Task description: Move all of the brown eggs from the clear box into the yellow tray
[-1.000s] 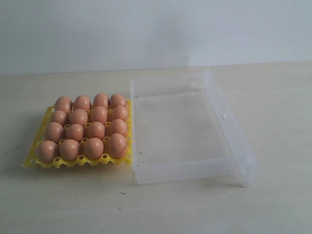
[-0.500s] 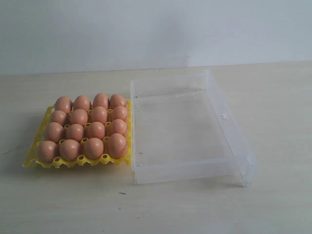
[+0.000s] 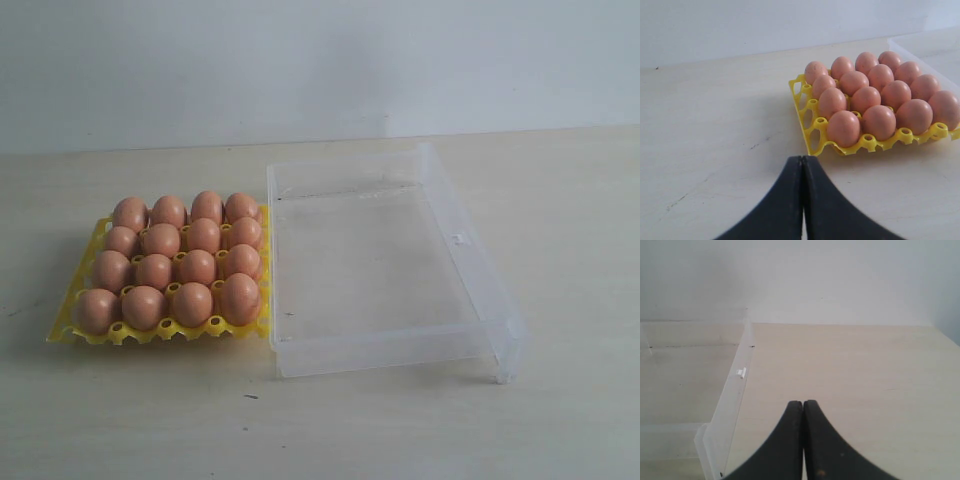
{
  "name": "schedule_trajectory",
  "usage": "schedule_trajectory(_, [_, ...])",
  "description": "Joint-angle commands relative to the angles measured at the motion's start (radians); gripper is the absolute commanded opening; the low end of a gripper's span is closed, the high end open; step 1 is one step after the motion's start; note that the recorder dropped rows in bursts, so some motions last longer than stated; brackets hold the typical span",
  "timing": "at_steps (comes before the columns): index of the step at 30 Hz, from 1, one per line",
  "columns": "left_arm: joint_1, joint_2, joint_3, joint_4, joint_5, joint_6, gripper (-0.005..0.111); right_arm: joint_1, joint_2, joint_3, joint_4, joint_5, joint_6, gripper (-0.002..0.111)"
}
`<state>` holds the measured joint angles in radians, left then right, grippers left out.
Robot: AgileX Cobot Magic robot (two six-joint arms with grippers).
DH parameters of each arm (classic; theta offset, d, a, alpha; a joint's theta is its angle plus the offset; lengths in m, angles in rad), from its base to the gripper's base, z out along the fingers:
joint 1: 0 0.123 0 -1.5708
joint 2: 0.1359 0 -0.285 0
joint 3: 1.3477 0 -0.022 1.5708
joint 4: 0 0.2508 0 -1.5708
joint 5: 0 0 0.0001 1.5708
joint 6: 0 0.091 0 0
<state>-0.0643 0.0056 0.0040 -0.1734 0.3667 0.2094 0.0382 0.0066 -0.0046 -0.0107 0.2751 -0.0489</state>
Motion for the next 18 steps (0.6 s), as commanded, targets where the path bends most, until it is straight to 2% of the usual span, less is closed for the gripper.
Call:
schedule_trajectory(1, [-0.004,-0.006,-0.004,0.002,-0.008,0.0,0.0,-0.003,-0.007,0.005,0.001,0.0,0.0,0.0])
schedule_trajectory(5, [-0.004,-0.006,-0.004,0.002,-0.008,0.0,0.0,-0.003,-0.007,0.005,0.001,-0.002,0.057,0.0])
schedule_trajectory(18, [-0.004,-0.006,-0.004,0.002,-0.008,0.0,0.0,-0.003,-0.007,0.005,0.001,-0.002,0.059,0.0])
